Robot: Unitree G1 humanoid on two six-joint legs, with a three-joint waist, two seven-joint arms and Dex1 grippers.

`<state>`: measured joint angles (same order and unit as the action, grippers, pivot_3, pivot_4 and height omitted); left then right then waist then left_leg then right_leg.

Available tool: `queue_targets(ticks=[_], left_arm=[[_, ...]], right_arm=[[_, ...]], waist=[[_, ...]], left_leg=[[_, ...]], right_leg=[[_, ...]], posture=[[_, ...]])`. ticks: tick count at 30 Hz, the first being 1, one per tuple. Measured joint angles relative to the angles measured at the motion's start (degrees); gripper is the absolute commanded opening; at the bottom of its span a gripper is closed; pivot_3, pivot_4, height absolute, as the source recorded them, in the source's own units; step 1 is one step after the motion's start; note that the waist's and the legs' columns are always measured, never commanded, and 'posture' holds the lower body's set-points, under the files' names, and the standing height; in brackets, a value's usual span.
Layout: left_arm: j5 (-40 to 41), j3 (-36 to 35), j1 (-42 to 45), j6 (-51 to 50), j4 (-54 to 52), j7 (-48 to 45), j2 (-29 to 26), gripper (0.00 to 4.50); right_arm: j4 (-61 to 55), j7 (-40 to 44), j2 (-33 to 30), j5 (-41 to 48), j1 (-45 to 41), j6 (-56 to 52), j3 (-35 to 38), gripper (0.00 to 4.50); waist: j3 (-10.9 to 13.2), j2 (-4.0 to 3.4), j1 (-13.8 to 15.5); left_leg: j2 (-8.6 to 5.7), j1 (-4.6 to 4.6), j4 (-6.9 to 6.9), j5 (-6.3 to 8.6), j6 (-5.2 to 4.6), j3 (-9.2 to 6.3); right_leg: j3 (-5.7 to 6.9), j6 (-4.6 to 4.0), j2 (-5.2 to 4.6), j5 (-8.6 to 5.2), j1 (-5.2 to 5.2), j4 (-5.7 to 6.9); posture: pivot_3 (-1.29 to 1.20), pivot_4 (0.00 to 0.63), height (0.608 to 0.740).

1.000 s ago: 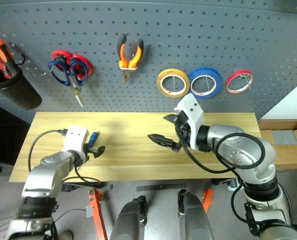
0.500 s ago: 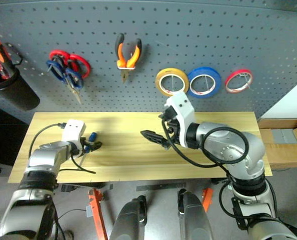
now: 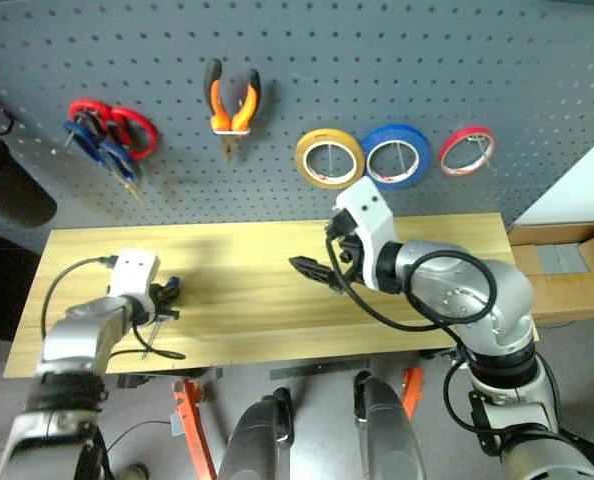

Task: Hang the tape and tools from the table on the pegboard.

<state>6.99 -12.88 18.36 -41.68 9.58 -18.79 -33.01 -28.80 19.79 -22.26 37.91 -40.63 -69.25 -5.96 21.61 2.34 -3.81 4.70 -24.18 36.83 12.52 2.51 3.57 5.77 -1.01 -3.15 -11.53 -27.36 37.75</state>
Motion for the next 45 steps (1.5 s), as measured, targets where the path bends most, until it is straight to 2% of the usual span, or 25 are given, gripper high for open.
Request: queue_targets(ticks=[6, 10, 15, 20, 25, 31, 39, 45], left_arm=[[2.37, -9.42, -11.50, 7.26, -23.43, 5.90, 7.06, 0.67], [1.93, -12.02, -15.91, 10.61, -31.32, 7.68, 7.82, 0.67], [0.09, -12.90, -15.89, 14.43, -37.72, 10.51, 7.78, 0.67], [-1.13, -13.38, -11.99, 15.89, -41.48, 12.67, 7.21, 0.67], [-0.65, -15.72, -2.59, 15.85, -40.29, 13.54, 2.93, 0.67], [1.95, -18.44, 10.68, 16.22, -31.93, 13.77, -1.22, 0.67], [4.44, -18.96, 25.85, 22.50, -12.76, 13.10, -5.24, 0.67], [4.68, -15.77, 34.08, 30.30, 0.08, 10.97, -5.54, 0.67]], right_arm=[[0.02, 5.97, -2.72, -2.94, 0.13, 9.75, -0.93, 4.50], [0.10, 12.06, -3.54, -3.25, 0.70, 17.35, -0.90, 4.50], [0.46, 20.33, -3.84, 2.68, 0.29, 18.44, 0.31, 4.50], [4.22, 25.17, -5.05, 2.55, -1.74, 22.28, 0.34, 4.50], [9.13, 26.77, -5.02, -1.02, -3.61, 26.52, 0.07, 4.50], [11.52, 27.66, -4.03, -3.53, -5.32, 29.12, -1.03, 4.50], [12.16, 27.67, -3.96, -5.24, -5.49, 29.97, -1.09, 4.50], [12.30, 27.53, -3.78, -5.83, -5.52, 30.06, -1.10, 4.50]], waist=[[0.00, 0.03, 0.52], [-0.01, 0.04, 0.84], [-0.08, 0.10, 1.66], [-0.60, 0.45, 2.54], [-1.10, 1.00, 3.05], [-2.18, 1.11, 3.80], [-2.67, 1.49, 4.16], [-3.16, 1.76, 4.09]], left_leg=[[-0.05, -0.06, 0.00, 0.03, 0.02, 0.08], [-0.05, -0.07, -0.01, 0.03, 0.03, 0.02], [-0.06, -0.18, 0.10, 0.02, 0.02, -0.12], [-0.07, -0.28, 0.12, 0.02, 0.03, -0.22], [-0.06, -0.40, 0.20, 0.00, 0.05, -0.35], [-0.06, -0.50, 0.20, -0.02, 0.08, -0.46], [-0.06, -0.56, 0.22, -0.19, 0.37, -0.69], [-0.07, -0.55, 0.32, -0.33, 0.59, -0.71]], right_leg=[[-0.03, 0.02, 0.00, 0.00, 0.00, -0.13], [0.05, 0.02, 0.03, 0.00, 0.01, -0.13], [0.18, 0.02, 0.05, 0.00, 0.02, -0.12], [0.35, 0.02, 0.06, 0.01, 0.03, -0.15], [0.68, 0.02, 0.06, 0.03, 0.02, -0.14], [0.98, 0.00, -0.01, 0.05, 0.05, -0.17], [1.20, -0.32, 0.00, 0.24, 0.07, -0.09], [1.23, -0.39, -0.01, 0.29, 0.09, 0.01]], posture=[[-0.13, 0.387, 0.740], [-0.09, 0.359, 0.740], [-0.04, 0.316, 0.740], [0.00, 0.259, 0.740], [0.01, 0.231, 0.740], [-0.01, 0.217, 0.740], [-0.03, 0.201, 0.740], [-0.06, 0.194, 0.740]])
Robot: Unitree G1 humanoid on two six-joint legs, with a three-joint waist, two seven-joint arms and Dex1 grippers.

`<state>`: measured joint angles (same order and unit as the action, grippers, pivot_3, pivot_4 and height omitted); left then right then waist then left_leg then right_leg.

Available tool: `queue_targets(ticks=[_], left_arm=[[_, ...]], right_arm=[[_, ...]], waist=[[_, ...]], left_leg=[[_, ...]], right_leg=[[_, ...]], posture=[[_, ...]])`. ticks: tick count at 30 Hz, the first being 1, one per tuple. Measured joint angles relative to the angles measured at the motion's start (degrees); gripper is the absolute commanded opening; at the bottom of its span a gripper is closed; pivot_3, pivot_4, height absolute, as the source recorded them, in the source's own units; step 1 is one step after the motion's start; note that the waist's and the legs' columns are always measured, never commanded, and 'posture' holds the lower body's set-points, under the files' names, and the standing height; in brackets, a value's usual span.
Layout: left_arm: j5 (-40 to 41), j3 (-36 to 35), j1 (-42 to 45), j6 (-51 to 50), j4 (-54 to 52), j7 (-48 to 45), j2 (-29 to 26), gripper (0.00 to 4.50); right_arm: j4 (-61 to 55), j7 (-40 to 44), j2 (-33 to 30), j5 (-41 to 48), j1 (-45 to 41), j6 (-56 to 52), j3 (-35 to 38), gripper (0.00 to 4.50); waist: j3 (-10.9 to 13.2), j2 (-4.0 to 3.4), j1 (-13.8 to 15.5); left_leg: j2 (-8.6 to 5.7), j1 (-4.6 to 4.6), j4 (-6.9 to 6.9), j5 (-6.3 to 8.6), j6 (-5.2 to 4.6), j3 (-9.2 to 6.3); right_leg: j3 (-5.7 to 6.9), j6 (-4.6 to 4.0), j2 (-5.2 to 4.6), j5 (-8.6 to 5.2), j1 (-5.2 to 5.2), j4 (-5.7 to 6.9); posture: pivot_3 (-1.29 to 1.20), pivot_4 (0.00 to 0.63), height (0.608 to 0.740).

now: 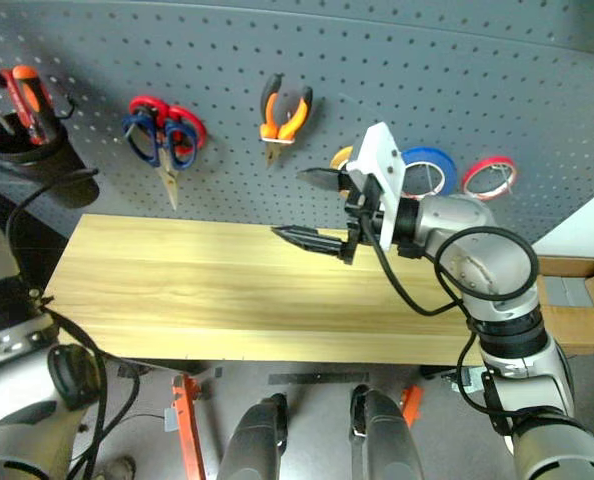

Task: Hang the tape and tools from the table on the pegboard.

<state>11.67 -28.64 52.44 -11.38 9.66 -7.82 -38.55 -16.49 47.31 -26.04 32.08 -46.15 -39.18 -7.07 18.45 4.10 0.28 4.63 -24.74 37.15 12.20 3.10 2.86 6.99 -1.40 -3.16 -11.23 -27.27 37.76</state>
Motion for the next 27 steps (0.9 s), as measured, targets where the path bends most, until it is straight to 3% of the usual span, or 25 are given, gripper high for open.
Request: queue_targets(ticks=[7, 12, 13, 22, 25, 27], left_arm=[[-2.40, 3.36, -1.05, 11.25, 12.96, -1.74, -0.38, 0.67], [-2.76, 3.47, -4.96, 13.37, 14.26, -0.62, 0.15, 0.67], [-2.75, 3.29, -5.94, 13.34, 13.67, 0.11, 0.26, 1.39], [-2.50, 1.78, -9.67, 12.77, 7.43, 6.02, 1.38, 4.47], [-1.22, 1.92, -6.27, 10.53, 4.58, 7.10, 1.93, 4.47], [2.45, 4.90, -3.94, 7.13, -2.05, 3.14, 2.90, 4.47]], right_arm=[[0.00, -0.16, 0.08, -1.26, 0.07, 0.02, 0.00, 4.50], [-0.26, -0.15, -0.05, -1.58, 0.35, 0.00, 0.04, 4.50], [-0.31, -0.15, -0.19, -1.60, 0.46, -0.02, 0.06, 4.50], [-0.73, -0.13, -0.69, -1.69, 0.99, -0.06, 0.17, 4.50], [-0.73, -0.09, -1.68, -1.75, 1.26, -0.04, 0.37, 4.50], [-0.71, -0.10, -2.06, -1.74, 1.79, -0.03, 0.66, 4.50]], waist=[[-0.55, -0.01, -0.52], [-0.73, -0.01, -0.61], [-0.74, 0.00, -0.64], [-1.35, 0.02, -0.68], [-1.47, 0.14, -0.45], [-1.73, 0.22, -0.03]], left_leg=[[0.04, 0.09, 0.04, -0.06, 0.08, 0.01], [0.05, 0.08, 0.23, -0.05, 0.06, 0.01], [0.06, 0.08, 0.28, -0.04, 0.04, 0.01], [0.08, 0.00, 0.83, -0.02, -0.24, -0.02], [0.07, -0.02, 0.91, -0.20, -0.33, -0.05], [0.04, -0.06, 0.93, -0.30, -0.35, -0.08]], right_leg=[[0.00, -0.11, 0.01, 0.08, 0.00, 0.19], [-0.03, -0.15, 0.01, 0.14, 0.01, 0.27], [-0.03, -0.14, 0.01, 0.16, 0.02, 0.28], [-0.11, 0.15, 0.03, 0.48, 0.17, 0.24], [-0.09, 0.25, 0.03, 0.58, 0.20, 0.21], [-0.08, 0.28, 0.01, 0.67, 0.24, 0.16]], posture=[[-0.08, 0.191, 0.740], [-0.09, 0.193, 0.740], [-0.09, 0.191, 0.740], [-0.09, 0.171, 0.740], [-0.09, 0.160, 0.740], [-0.10, 0.153, 0.740]])
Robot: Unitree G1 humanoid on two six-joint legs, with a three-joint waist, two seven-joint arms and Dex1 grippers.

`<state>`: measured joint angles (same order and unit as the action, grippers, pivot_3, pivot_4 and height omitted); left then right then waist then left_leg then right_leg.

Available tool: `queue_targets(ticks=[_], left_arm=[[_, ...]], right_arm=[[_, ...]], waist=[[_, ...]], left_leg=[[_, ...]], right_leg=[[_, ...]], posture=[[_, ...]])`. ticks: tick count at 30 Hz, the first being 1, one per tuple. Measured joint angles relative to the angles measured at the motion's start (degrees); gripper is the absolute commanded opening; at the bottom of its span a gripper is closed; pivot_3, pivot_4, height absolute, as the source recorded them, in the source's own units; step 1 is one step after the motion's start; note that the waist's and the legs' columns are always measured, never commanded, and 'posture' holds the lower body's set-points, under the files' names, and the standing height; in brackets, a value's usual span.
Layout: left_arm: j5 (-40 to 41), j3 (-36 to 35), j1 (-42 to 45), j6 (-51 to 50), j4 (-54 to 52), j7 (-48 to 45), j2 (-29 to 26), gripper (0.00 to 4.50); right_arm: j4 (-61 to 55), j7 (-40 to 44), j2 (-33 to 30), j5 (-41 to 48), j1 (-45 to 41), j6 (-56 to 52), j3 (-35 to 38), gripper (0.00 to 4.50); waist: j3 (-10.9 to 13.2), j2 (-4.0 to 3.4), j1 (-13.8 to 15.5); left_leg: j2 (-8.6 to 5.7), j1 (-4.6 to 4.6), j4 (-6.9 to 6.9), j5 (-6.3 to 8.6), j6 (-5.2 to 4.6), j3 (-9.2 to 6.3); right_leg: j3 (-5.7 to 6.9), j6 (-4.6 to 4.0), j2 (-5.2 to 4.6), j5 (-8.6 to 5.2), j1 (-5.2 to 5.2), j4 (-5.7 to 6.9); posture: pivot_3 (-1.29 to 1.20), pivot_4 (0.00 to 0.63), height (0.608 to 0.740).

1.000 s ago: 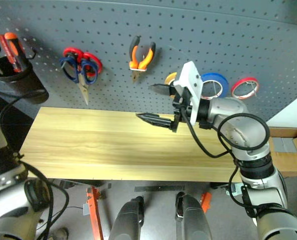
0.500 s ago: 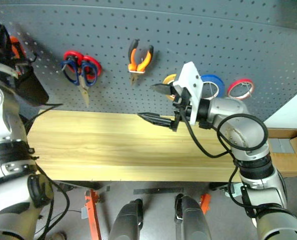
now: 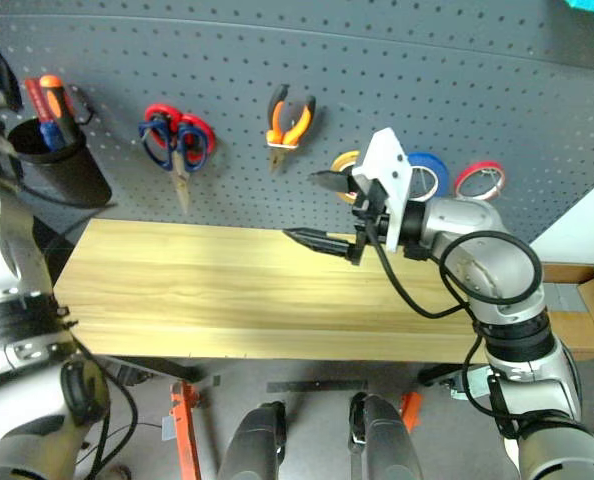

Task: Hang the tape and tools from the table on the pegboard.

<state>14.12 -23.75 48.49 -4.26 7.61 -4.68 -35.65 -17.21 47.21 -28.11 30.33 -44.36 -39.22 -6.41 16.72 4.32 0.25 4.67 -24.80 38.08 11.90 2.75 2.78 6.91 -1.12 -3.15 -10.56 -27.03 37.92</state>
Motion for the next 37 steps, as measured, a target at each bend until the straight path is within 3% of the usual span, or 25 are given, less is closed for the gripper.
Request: queue_targets(ticks=[3, 6, 8, 13, 17, 21, 24, 28, 37], left_arm=[[6.92, 8.51, -2.08, -10.03, -12.37, -8.72, 1.40, 4.47], [15.15, 17.14, -12.74, -22.32, -24.85, -16.02, 1.63, 4.47], [18.06, 19.60, -18.49, -28.62, -28.81, -17.10, 1.68, 4.47], [16.09, 19.92, -26.12, -34.23, -33.84, -13.99, 1.48, 4.47], [13.44, 19.89, -34.58, -32.59, -32.62, -13.96, 3.05, 4.47], [11.75, 17.29, -43.85, -25.41, -24.86, -13.85, 9.86, 4.47], [8.39, 17.48, -48.65, -20.14, -21.59, -14.66, 10.95, 4.47], [3.53, 17.04, -50.04, -13.92, -16.92, -13.19, 12.63, 4.47], [-2.89, 12.60, -50.48, -3.40, -4.33, -6.37, 16.13, 4.47]], right_arm=[[-0.20, 0.09, -0.39, 0.11, 0.68, -0.01, 0.30, 4.50], [-2.30, 0.28, -2.19, 0.33, 2.03, -0.15, 0.92, 4.50], [-3.39, 0.42, -3.49, 0.63, 3.55, -0.50, 1.44, 4.50], [-5.56, 0.23, -5.83, 1.23, 8.37, -1.50, 2.46, 4.50], [-7.07, -1.79, -5.88, -0.58, 15.24, -0.45, 2.45, 4.50], [-2.42, -10.59, 2.20, -8.89, 24.86, 11.11, 2.62, 4.50], [4.12, -16.82, 5.80, -15.98, 30.02, 21.72, 2.90, 4.50], [11.45, -20.03, 11.13, -17.98, 35.06, 31.02, 3.81, 4.50], [36.61, -25.95, 12.65, -24.04, 37.11, 48.31, 7.45, 4.50]], waist=[[-1.42, -0.60, -0.08], [-2.05, -1.15, -1.23], [-2.07, -1.12, -2.30], [-2.67, -1.47, -2.64], [-4.05, -1.81, -2.58], [-5.58, -1.87, -2.62], [-5.90, -1.93, -2.42], [-7.72, -2.19, -1.97], [-10.26, -2.43, -2.18]], left_leg=[[-0.07, 0.11, -0.01, 0.02, -0.02, 0.07], [-0.06, 0.72, -0.17, 0.07, -0.10, 0.21], [0.07, 0.77, -0.17, 0.07, -0.11, 0.14], [0.03, 0.94, -0.13, 0.04, -0.13, -0.67], [0.02, 0.97, -0.15, 0.05, -0.13, -0.92], [0.04, 0.96, -0.17, 0.06, -0.12, -0.94], [0.01, 0.90, -0.12, 0.07, -0.11, -0.95], [0.01, 0.96, -0.12, 0.09, -0.07, -0.98], [0.01, 1.11, -0.12, 0.32, 0.30, -1.11]], right_leg=[[-0.06, 0.04, -0.05, 0.19, 0.30, -0.34], [-0.23, 0.26, 0.00, 0.11, 0.91, -0.64], [-0.21, 0.13, 0.16, 0.19, 0.88, -0.59], [-0.21, -0.10, 0.67, 0.31, 0.94, -0.53], [-0.19, -0.15, 0.84, 0.31, 0.99, -0.63], [-0.20, -0.17, 0.89, 0.31, 1.01, -0.77], [-0.21, -0.34, 0.88, 0.31, 1.01, -0.89], [-0.17, -0.45, 0.88, 0.25, 1.19, -1.01], [-0.01, -0.51, 0.87, 0.21, 1.34, -1.24]], posture=[[-0.11, 0.149, 0.740], [-0.12, 0.143, 0.740], [-0.12, 0.142, 0.740], [-0.13, 0.129, 0.740], [-0.12, 0.117, 0.740], [-0.12, 0.097, 0.740], [-0.10, 0.076, 0.740], [-0.09, 0.048, 0.740], [-0.06, 0.020, 0.740]])
